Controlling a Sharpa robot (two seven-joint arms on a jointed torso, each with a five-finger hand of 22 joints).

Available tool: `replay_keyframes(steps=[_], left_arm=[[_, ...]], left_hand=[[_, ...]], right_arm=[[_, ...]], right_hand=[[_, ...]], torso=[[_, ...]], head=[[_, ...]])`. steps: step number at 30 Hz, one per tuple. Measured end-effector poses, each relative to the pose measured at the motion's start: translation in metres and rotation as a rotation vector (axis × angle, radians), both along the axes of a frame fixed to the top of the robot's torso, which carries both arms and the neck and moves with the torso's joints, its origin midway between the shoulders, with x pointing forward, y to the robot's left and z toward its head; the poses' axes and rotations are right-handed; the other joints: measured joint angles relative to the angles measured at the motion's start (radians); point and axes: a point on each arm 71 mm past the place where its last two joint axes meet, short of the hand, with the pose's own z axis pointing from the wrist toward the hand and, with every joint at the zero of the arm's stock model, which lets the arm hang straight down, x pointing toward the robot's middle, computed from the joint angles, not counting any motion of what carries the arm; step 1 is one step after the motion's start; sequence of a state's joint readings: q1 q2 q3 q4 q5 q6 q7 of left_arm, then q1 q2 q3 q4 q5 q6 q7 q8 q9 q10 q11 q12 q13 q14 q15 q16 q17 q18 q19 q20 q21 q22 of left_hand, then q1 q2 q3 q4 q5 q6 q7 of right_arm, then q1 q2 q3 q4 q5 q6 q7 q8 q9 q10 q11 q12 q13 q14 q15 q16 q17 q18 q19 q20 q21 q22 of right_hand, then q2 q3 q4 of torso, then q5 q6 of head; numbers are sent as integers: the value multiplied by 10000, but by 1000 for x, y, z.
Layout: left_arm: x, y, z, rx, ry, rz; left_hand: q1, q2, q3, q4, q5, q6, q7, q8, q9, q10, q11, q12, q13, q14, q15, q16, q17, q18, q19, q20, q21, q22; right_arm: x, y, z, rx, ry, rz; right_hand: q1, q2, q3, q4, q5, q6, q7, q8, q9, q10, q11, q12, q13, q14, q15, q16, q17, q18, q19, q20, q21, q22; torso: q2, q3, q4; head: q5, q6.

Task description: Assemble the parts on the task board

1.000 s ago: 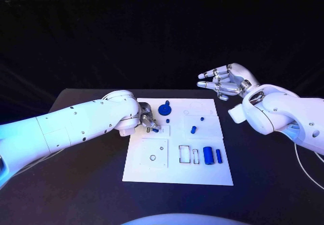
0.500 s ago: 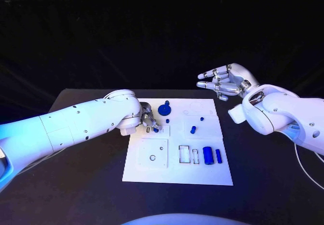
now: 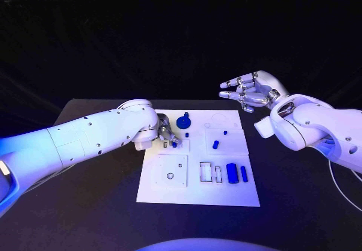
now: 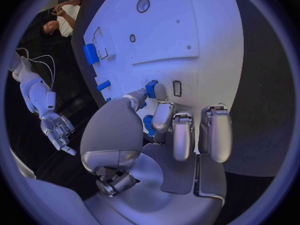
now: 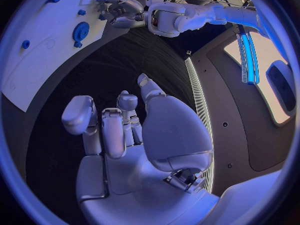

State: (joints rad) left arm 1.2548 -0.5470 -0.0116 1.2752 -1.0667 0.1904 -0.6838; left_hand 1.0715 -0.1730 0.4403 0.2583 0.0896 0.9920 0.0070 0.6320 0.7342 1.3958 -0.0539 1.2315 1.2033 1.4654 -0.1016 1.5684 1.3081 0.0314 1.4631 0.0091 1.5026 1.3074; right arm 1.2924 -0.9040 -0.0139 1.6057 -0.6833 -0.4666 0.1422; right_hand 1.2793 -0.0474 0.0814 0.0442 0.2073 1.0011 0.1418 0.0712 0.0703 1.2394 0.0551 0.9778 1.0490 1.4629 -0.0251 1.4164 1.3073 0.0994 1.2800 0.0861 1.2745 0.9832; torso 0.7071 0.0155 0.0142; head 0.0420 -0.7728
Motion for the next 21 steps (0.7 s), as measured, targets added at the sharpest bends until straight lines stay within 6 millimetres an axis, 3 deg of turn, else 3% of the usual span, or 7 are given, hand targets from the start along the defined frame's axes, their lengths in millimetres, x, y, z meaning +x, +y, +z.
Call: replay_keyframes(steps=[6,9,12,21], left_arm=[[0,0,0,1,10,11],[0,1,0,-15,3,17],[-1,2,0,-55,-13,22],[-3,11,11,-289,-239,160]], left_hand=[[-213,-47,-1027,244,0,35,34,-54,20,0,1,40,-1,0,0,0,-1,-1,0,0,40,0],[-331,76,-1821,282,0,36,34,-114,32,42,-3,40,-1,0,0,0,-1,-1,0,0,40,0],[-340,85,-2256,300,0,33,32,-145,45,42,-3,40,-2,0,0,0,-1,0,0,0,40,-1],[-481,426,-3511,326,-89,67,-4,-207,96,41,-3,40,11,0,0,0,-2,-1,38,-37,40,0]], right_arm=[[0,0,0,-2,5,0],[0,-1,0,-4,8,-3],[0,-1,0,-6,12,-6],[1,-2,0,-19,21,-48]], right_hand=[[-2,2,-41,41,0,0,0,0,0,-37,37,-37,-27,0,0,-41,0,0,0,0,-49,-41],[-39,40,-42,42,0,0,0,0,0,-37,37,-37,-28,0,0,-41,8,0,0,0,-48,-41],[-39,39,-60,23,0,0,-1,0,0,-67,7,-36,-48,0,0,-41,8,0,0,0,-48,-63],[-39,39,-69,16,0,-1,-1,0,0,-67,6,-63,-48,0,0,-40,7,0,1,0,-48,-67]], torso=[[0,-3,3],[1,-7,3],[1,-9,4],[-8,-4,22]], head=[[-10,-5],[-10,-8],[-11,-10],[-79,25]])
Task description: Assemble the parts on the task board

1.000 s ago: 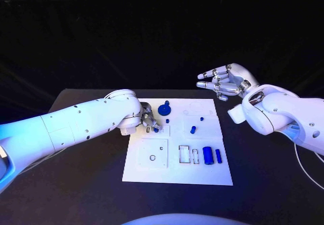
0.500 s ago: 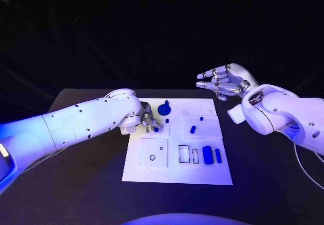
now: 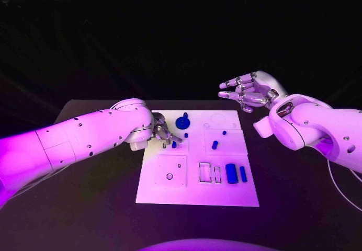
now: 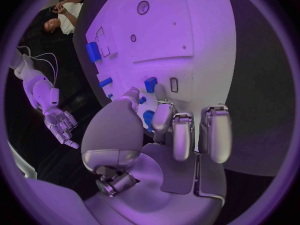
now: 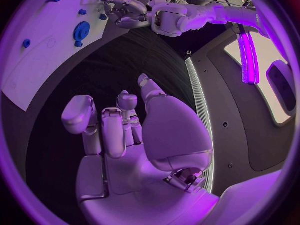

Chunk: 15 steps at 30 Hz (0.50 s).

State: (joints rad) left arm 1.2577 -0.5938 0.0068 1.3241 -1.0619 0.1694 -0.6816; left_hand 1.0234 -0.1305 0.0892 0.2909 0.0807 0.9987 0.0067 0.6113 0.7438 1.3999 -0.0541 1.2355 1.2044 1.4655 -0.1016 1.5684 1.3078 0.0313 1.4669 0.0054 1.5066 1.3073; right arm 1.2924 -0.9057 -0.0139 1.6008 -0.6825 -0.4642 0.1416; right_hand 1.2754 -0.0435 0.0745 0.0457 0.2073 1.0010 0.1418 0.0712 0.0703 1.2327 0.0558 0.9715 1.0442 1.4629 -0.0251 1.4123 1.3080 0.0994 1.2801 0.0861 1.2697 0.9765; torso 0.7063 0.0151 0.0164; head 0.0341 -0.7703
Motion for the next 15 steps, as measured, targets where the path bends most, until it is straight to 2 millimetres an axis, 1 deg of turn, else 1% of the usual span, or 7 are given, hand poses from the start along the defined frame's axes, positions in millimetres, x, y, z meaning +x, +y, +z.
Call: replay_keyframes(steps=[2,7,9,10,12,15], left_arm=[[1,1,9,-128,-153,22],[6,5,33,-366,-555,94],[10,7,44,-426,-705,153],[14,10,51,-465,-776,223],[21,15,59,-506,-841,373],[33,26,68,-491,-830,643]], left_hand=[[14,28,-235,8,-29,0,0,0,1,-1,0,0,0,0,0,0,0,1,0,0,0,0],[68,81,-752,17,-116,0,0,0,18,-2,1,-4,-38,0,0,0,-1,0,0,0,0,0],[-43,193,-968,27,-128,-44,44,-62,24,-70,24,-166,-194,0,0,0,-1,0,0,0,-168,0],[-46,317,-1072,31,-186,-96,96,-101,24,-172,46,-282,-300,0,0,0,-1,1,0,0,-317,0],[59,441,-1138,12,-193,-131,131,-120,24,-228,78,-373,-387,0,0,0,-2,1,0,0,-486,0],[269,642,-1138,12,-193,-324,215,-288,-9,-426,134,-608,-616,0,0,0,-2,0,0,0,-675,0]], right_arm=[[0,0,0,-2,1,-10],[1,0,0,-2,3,-21],[1,0,0,-5,3,-32],[1,-1,0,-6,4,-39],[2,-1,-1,-9,7,-46],[2,0,-1,-8,12,-39]], right_hand=[[0,0,0,0,0,0,0,0,0,0,0,-37,-17,0,0,0,0,0,0,0,0,-21],[0,0,0,0,0,0,0,0,0,0,0,-37,-16,0,0,0,-1,0,0,0,0,-22],[0,0,0,0,0,0,0,0,0,0,0,-37,-16,0,0,0,-1,0,0,0,0,-22],[0,0,0,0,0,0,0,0,0,0,0,-37,-16,0,0,0,-1,0,1,0,0,-22],[0,0,0,0,0,0,0,0,0,1,0,-37,-16,0,0,0,-2,0,0,0,1,-22],[0,0,0,0,0,0,0,0,0,1,0,-37,-16,0,0,0,-2,0,1,0,1,-22]], torso=[[-2,1,-1],[2,8,-19],[9,8,-23],[12,8,-23],[11,7,-19],[5,8,-14]], head=[[10,12],[99,38],[105,40],[105,41],[106,42],[117,72]])
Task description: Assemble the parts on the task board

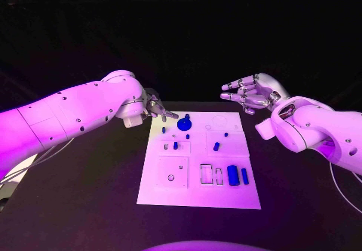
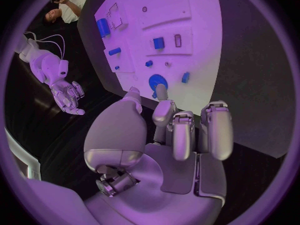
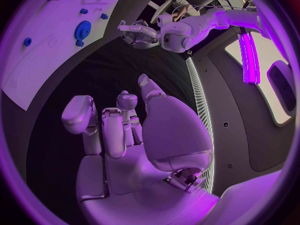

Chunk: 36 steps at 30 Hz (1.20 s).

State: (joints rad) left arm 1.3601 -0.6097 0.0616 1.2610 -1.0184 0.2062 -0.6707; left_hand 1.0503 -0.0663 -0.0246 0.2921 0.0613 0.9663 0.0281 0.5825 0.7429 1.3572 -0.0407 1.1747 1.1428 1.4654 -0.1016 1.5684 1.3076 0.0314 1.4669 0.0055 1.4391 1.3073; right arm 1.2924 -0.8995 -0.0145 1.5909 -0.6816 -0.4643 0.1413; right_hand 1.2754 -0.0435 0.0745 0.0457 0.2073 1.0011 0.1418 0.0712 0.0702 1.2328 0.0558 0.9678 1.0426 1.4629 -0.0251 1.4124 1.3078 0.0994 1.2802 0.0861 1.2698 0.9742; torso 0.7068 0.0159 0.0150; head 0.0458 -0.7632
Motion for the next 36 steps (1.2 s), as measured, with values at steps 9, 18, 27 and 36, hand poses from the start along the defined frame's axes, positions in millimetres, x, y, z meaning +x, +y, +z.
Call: replay_keyframes(steps=[9,18,27,36], left_arm=[[27,7,-1,266,232,432],[43,3,-16,884,259,517],[48,5,-25,1249,375,432],[48,5,-30,1442,656,230]], left_hand=[[497,188,-281,-5,0,-621,347,-1158,-953,-352,352,-515,-572,2,253,0,-1,2,-2,253,-277,0],[526,218,-472,3,0,-404,387,-1223,-1214,-352,352,-564,-621,1,253,0,-1,2,-2,253,-354,8],[615,307,-499,-25,0,-234,352,-1223,-1250,-352,351,-564,-613,1,253,0,-2,2,-2,252,-354,7],[746,438,-498,-25,0,-155,344,-1223,-1290,-352,351,-549,-562,1,253,0,-2,2,-2,252,-295,6]], right_arm=[[1,-1,0,-9,4,-39],[2,1,-1,14,19,-7],[2,1,-1,101,109,-44],[3,1,-2,240,243,-89]], right_hand=[[0,0,0,0,40,-27,28,0,0,1,1,0,0,0,0,0,-1,0,0,0,0,1],[-55,55,-82,82,40,-27,27,0,0,1,1,0,-15,0,0,0,-2,0,1,0,-48,1],[-54,54,-82,82,40,-27,27,0,0,2,2,0,-21,0,0,0,-3,1,1,0,-48,1],[-54,54,-82,82,40,-27,27,0,0,3,2,0,-21,0,0,0,-3,0,1,0,-48,1]], torso=[[12,-19,14],[60,-37,-40],[92,-49,-68],[91,-49,-69]], head=[[11,111],[59,117],[147,93],[197,78]])
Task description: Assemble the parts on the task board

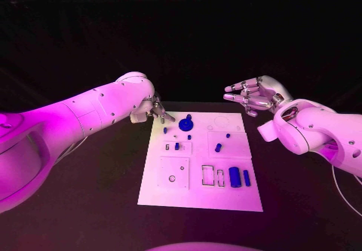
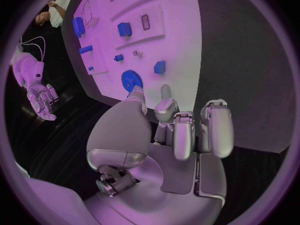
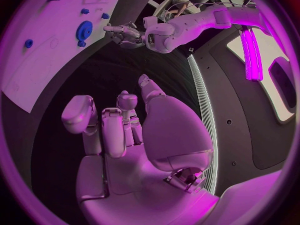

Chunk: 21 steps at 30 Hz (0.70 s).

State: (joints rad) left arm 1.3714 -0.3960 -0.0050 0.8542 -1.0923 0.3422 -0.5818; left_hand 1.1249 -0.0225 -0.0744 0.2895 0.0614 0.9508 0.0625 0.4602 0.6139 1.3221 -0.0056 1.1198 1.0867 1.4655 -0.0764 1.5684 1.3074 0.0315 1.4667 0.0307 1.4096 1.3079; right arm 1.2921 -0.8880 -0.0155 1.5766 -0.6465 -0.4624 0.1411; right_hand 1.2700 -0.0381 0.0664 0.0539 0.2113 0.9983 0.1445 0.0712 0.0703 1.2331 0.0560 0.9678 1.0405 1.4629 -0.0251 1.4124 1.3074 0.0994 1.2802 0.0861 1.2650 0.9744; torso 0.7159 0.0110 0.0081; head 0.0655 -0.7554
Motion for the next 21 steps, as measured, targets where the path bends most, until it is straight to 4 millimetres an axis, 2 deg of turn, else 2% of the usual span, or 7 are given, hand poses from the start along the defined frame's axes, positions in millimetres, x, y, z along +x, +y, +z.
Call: replay_keyframes(steps=[10,21], left_arm=[[-3,-1,-7,137,412,-247],[-6,-1,-9,230,664,-416]], left_hand=[[185,185,1,0,0,50,-40,0,-24,0,0,35,28,0,0,0,-1,0,0,0,0,-1],[375,242,1,0,0,232,-90,117,18,71,-71,112,81,-1,-1,0,-1,0,0,-1,79,-2]], right_arm=[[0,0,0,9,19,9],[0,0,0,2,35,24]], right_hand=[[0,0,0,0,0,0,0,0,0,7,7,0,0,0,0,0,-1,0,0,0,0,0],[0,0,1,-1,0,0,0,0,0,8,8,0,1,0,0,0,5,0,0,0,0,1]], torso=[[-1,6,-1],[-1,6,-5]], head=[[49,-38],[101,-60]])
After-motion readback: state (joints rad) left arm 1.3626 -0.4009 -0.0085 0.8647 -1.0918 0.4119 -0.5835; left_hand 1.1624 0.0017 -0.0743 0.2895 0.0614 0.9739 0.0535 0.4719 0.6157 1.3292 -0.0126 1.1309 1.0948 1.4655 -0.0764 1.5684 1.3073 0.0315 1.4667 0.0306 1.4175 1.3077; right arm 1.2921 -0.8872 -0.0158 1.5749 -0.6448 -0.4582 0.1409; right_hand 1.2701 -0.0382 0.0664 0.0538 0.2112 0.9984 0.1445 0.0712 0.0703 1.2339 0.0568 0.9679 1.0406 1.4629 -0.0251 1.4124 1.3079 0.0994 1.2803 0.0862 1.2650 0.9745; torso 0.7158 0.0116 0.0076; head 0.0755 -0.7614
